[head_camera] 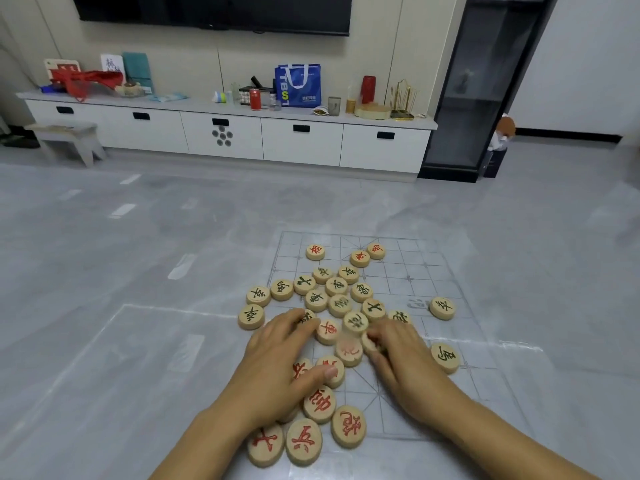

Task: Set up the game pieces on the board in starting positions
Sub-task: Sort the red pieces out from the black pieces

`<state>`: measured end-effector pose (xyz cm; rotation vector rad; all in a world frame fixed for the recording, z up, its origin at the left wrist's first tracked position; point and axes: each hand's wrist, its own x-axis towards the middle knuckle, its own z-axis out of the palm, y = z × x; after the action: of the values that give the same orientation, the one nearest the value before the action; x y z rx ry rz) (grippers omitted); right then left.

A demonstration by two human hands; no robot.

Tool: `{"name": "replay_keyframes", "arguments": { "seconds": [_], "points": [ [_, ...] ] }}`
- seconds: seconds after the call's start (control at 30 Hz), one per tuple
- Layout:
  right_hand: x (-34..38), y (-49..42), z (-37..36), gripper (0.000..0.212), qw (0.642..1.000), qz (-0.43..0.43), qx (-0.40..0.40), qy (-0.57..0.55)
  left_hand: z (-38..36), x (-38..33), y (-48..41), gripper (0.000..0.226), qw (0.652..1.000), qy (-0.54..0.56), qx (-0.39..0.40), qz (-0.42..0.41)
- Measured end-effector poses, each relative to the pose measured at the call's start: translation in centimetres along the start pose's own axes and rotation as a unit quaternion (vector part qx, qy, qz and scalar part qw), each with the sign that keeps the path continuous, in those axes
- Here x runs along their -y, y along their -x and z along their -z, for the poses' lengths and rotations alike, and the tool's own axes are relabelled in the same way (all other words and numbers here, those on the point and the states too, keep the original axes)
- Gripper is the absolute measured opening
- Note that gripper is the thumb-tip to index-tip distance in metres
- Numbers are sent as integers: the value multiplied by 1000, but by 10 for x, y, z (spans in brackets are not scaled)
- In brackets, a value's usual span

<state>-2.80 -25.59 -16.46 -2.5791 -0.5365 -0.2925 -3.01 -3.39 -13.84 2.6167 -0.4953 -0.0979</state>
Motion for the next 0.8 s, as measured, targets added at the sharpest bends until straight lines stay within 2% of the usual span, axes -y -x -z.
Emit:
{"name": "replay_keyframes", "arguments": {
  "seconds": [0.17,0.33,0.4,0.53,0.7,0.8],
  "points": [
    [5,-40,-9,15,999,-34,8,-28,0,3,-7,110,1000,-3,21,3],
    [10,-17,-2,16,998,-18,23,-47,1,1,-9,100,998,-33,29,-34],
    [13,-1,0,27,998,-7,30,-50,1,-2,-8,95,997,-45,38,-51],
    [21,6,-4,74,998,-25,33,-39,4,-4,-4,94,997,-12,48,-60],
    [45,-13,-15,81,996,-56,50,-48,5,-2,3,91,998,-6,51,-30],
    [37,-46,-5,71,993,-76,-19,-88,5,-2,6,90,997,-20,67,-31]
  ]
}}
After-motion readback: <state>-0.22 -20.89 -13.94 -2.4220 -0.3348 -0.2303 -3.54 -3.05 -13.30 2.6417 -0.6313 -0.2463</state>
